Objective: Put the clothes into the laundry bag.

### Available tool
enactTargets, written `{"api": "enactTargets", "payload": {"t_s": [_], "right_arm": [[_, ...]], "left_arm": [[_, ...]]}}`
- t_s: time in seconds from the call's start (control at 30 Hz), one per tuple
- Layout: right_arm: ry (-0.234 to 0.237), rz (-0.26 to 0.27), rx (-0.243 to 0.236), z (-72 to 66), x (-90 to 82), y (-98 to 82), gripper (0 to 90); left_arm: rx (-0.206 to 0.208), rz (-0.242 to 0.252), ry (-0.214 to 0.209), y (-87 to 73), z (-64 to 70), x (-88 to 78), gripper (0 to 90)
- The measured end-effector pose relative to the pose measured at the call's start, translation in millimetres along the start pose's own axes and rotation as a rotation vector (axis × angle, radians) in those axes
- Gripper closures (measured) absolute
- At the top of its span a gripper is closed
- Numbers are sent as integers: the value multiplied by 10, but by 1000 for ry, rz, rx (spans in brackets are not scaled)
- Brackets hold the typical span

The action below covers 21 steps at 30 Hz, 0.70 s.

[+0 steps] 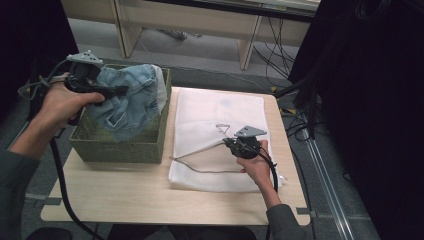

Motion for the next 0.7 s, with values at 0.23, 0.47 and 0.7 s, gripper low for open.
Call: {"api": "enactTargets", "payload": {"t_s": [0.23, 0.47, 0.7], "right_arm": [[-5, 6, -7, 14, -5, 7, 857], [-5, -3, -9, 19, -15, 13, 859], [-6, 15, -2, 22, -8, 18, 860]], "left_arm": [[24, 53, -126, 120, 390, -283, 720], [66, 81, -260, 165, 893, -437, 720], [138, 63, -397, 187, 1473, -476, 719]]}}
Point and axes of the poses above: each handheld gripper's, and its own axes: x roughly forward along the jaws, y roughly out of its top, z roughly to its right, the point moved 6 cm from there along x, roughly forward along the jaws, and after that the axes turned 3 degrees about x, right-handed, at the moved point
